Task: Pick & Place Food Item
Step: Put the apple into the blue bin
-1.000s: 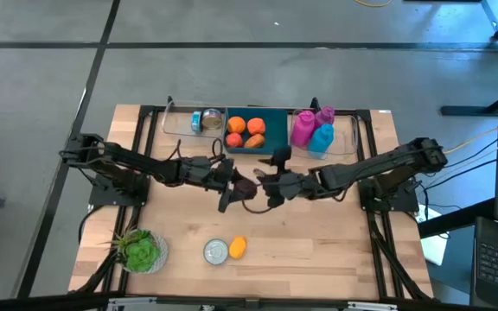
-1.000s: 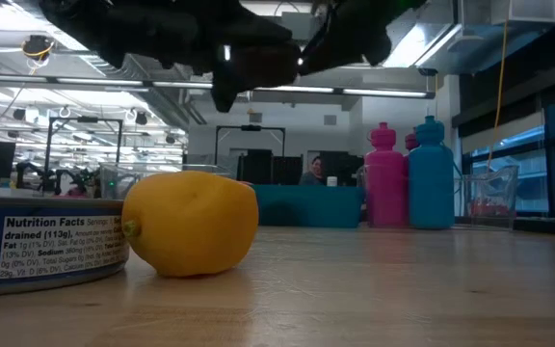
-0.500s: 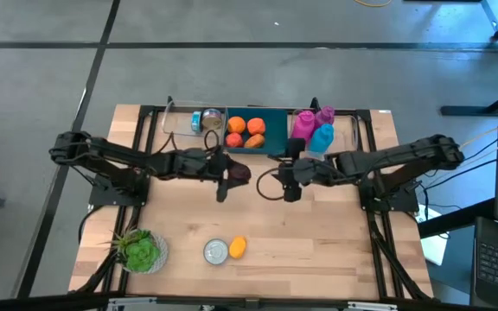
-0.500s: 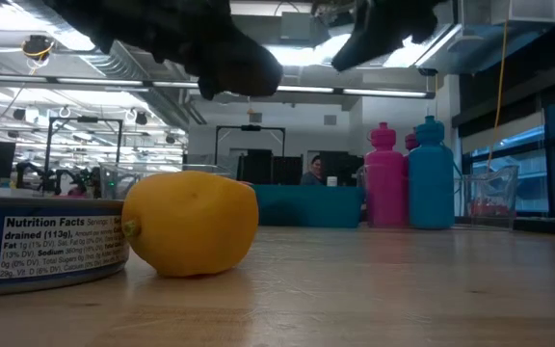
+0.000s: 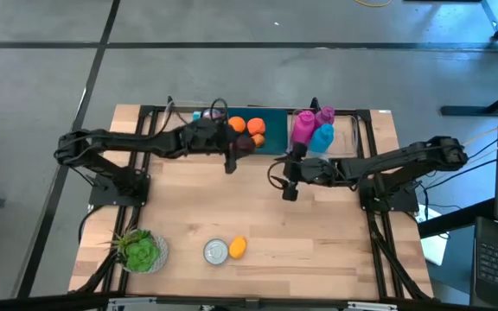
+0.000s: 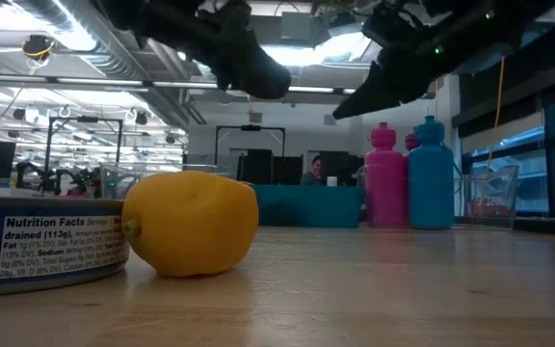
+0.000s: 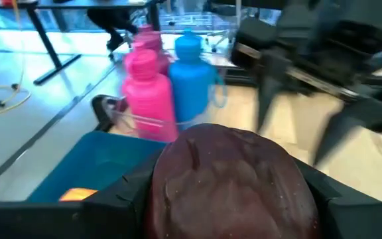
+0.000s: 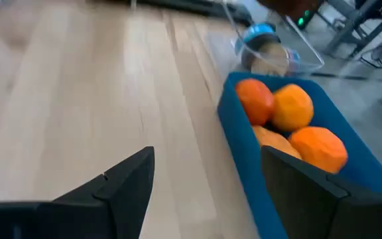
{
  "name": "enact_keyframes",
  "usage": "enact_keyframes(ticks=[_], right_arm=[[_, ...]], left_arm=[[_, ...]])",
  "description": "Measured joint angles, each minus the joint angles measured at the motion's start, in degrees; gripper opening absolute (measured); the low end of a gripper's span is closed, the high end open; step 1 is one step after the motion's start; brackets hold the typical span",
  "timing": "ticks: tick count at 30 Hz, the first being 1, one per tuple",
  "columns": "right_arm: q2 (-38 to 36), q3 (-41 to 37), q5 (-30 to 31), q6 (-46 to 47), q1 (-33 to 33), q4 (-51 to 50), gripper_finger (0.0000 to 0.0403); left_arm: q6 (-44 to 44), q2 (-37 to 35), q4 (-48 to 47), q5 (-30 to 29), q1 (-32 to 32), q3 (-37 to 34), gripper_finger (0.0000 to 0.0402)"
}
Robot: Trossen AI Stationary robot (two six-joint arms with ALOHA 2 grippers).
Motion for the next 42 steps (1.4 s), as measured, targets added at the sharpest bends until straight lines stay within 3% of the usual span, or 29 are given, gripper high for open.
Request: enact_keyframes(ticks=[10,18,34,42], right_arm=[[-3.0,-7.9,-4.6,3.6,0.6,14.8,0.0272],[-3.9,-11.6,-4.5,7.6,3.4,15.6,0.0272],[-3.9,-17.4,-2.7,15.4,7.4,16.6,0.0272],[-3.9,-17.5,-2.3,16.3,8.6,16.6,0.0272]], left_arm=[[1.3,12.8,-6.1,7.6,8.5,11.4,0.0215],[1.7,26.8,-13.6,13.9,12.5,26.1,0.0215],[12.2,48.9,-46.8,12.0,13.6,61.2,0.0215],[15.0,54.9,-55.3,11.8,13.1,68.8,0.0215]])
